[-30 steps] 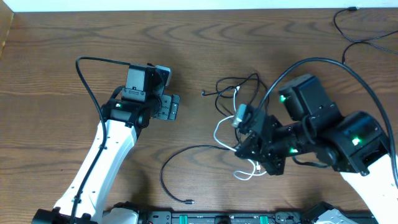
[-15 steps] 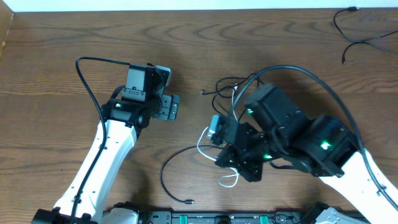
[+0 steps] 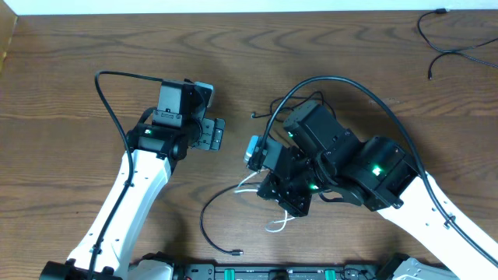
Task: Untangle cables
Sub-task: 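Carry the white cable to the far right edge with the right gripper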
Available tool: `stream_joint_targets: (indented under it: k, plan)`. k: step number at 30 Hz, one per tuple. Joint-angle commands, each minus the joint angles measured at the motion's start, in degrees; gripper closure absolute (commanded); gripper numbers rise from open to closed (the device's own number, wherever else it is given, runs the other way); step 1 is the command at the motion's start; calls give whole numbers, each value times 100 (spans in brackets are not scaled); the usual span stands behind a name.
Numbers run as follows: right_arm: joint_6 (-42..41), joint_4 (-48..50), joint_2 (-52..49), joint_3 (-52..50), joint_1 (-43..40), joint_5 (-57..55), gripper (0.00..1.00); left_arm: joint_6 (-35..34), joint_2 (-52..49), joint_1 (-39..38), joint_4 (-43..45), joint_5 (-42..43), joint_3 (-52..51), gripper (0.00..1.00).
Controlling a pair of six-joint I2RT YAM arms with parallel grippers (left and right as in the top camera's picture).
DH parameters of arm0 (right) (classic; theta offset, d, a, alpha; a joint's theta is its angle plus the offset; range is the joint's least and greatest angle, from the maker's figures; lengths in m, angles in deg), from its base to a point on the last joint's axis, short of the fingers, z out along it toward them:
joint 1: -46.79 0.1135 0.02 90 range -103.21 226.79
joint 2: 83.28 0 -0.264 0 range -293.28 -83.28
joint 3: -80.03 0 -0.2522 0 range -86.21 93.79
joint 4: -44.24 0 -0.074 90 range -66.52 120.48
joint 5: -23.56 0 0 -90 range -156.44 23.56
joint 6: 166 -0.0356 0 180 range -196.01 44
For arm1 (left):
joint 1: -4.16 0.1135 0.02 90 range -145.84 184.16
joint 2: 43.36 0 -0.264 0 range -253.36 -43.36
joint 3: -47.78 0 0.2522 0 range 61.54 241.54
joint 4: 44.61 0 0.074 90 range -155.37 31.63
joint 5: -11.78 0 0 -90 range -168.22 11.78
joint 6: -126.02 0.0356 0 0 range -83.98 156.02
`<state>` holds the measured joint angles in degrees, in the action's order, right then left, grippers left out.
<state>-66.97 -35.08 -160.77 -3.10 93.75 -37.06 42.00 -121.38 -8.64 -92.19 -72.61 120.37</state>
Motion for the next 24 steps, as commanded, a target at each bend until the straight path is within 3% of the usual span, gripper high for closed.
stream_joint_targets:
  k: [1, 16, 24]
  plan:
    - [-555, -46, 103, -7, 28, -625, 99, -31, -22, 24, -2, -72, 52, 13]
    - [-2140, -334, 1711, -2, -629, -3399, 99, -31, -22, 22, -2, -72, 52, 13]
    - [-2229, -341, 2358, -2, -1458, -4931, 99, -31, -22, 22, -2, -72, 52, 13]
